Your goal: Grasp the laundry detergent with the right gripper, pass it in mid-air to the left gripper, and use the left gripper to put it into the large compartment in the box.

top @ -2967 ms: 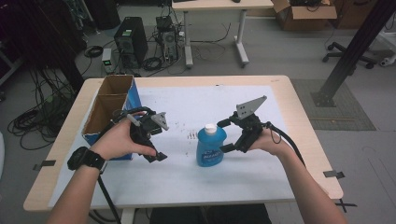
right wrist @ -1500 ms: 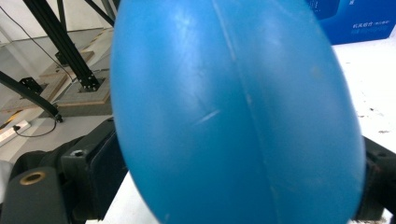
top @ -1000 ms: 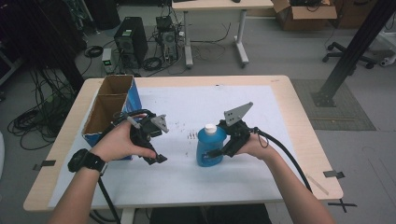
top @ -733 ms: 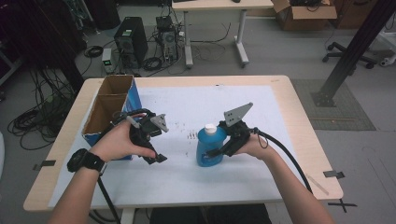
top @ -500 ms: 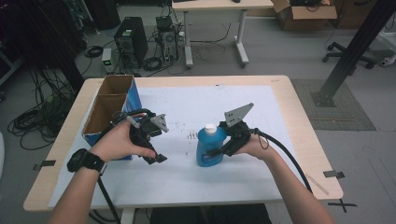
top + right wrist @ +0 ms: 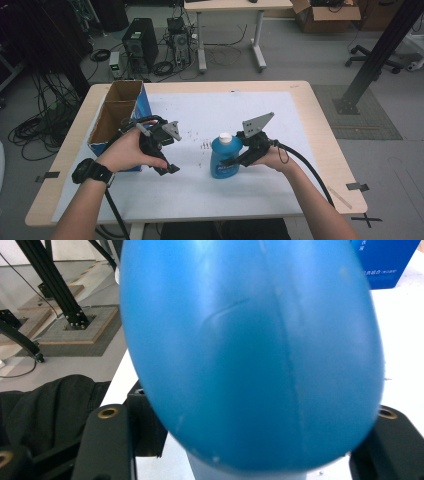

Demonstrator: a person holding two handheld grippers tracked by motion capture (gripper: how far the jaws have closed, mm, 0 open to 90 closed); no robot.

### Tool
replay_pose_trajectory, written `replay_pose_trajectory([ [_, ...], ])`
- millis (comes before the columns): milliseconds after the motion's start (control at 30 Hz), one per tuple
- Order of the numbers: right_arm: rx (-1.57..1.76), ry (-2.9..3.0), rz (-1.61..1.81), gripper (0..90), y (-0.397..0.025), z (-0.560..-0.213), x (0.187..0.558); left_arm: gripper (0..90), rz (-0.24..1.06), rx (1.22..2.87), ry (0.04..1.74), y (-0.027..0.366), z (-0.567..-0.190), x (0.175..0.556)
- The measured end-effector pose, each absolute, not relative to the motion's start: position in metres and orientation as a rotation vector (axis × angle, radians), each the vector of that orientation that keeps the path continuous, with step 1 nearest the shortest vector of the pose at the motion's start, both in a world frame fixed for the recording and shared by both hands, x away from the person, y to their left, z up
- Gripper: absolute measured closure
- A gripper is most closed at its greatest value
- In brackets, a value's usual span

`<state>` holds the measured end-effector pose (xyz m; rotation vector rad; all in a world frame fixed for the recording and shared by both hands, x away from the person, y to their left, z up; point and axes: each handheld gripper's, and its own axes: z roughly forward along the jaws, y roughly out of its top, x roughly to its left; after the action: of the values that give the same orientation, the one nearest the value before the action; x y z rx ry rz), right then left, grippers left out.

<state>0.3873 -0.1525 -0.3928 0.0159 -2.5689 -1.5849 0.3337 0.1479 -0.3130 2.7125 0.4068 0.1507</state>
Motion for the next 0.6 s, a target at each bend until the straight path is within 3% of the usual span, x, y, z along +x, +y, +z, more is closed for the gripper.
replay_pose_trajectory([
  [367,0.007,-2.605,-1.573,40.4,-0.154,-0.384,0.383,3.3,0.16,2.697,0.391,0.145,-0.297,0.332],
  [600,-0.017,-2.635,-1.556,40.7,-0.158,-0.361,0.386,3.3,0.182,2.696,0.357,0.14,-0.275,0.331],
])
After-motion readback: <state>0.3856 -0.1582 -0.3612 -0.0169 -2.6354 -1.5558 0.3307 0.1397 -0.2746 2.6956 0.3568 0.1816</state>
